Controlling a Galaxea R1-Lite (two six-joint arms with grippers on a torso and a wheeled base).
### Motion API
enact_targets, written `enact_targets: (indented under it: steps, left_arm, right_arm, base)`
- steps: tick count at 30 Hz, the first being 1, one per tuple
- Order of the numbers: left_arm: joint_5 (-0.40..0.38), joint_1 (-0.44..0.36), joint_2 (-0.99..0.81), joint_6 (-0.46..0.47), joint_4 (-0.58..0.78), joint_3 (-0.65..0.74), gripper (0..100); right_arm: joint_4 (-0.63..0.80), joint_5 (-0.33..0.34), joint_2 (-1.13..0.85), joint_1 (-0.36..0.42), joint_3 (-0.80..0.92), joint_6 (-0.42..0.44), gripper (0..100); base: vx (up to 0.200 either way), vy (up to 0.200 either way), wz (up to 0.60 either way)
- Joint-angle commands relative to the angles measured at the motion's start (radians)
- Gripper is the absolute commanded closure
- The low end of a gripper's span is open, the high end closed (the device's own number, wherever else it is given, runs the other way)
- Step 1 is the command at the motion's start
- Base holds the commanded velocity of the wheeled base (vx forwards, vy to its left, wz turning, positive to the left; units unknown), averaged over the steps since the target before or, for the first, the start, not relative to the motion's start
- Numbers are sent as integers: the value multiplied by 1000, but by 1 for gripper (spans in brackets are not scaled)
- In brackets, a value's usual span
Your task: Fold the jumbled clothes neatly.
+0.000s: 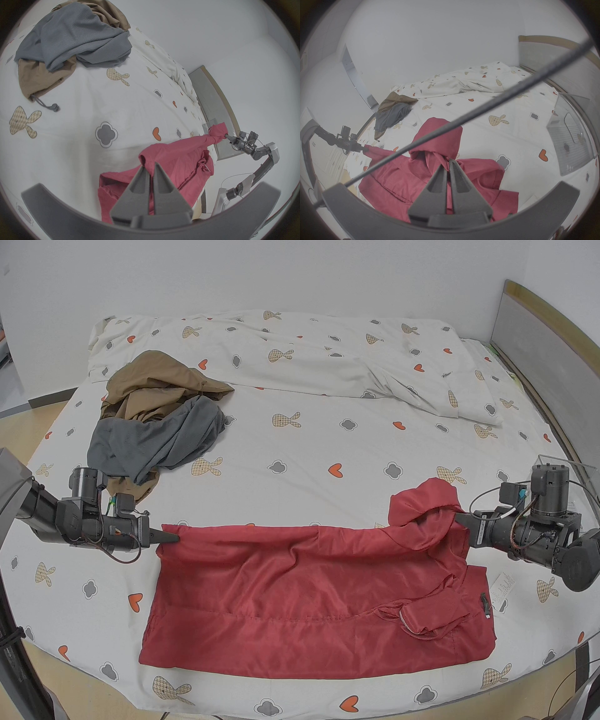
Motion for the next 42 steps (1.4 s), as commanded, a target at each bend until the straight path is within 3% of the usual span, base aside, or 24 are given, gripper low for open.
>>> enact_targets:
  steps: [1,25,26,35,42]
  left_arm:
    - [2,-1,-26,24,-6,42,100]
    - [51,-23,-98,94,-92,205,100]
    - [64,-24,-98,105,-94,216,0]
    - [143,-54,-150,171,-126,249,0]
    - [165,-141,-236,229,-172,268,0]
  right_arm:
    - [1,0,-29,4,37,0,100]
    - [2,14,-83,9,120,6,100]
    - [2,19,-83,7,120,6,100]
    - [1,20,-85,9,126,6,100]
    - [2,22,-83,14,126,27,100]
  base:
    - [0,0,0]
    - [0,0,0]
    - [0,0,0]
    - [0,0,0]
    - [0,0,0]
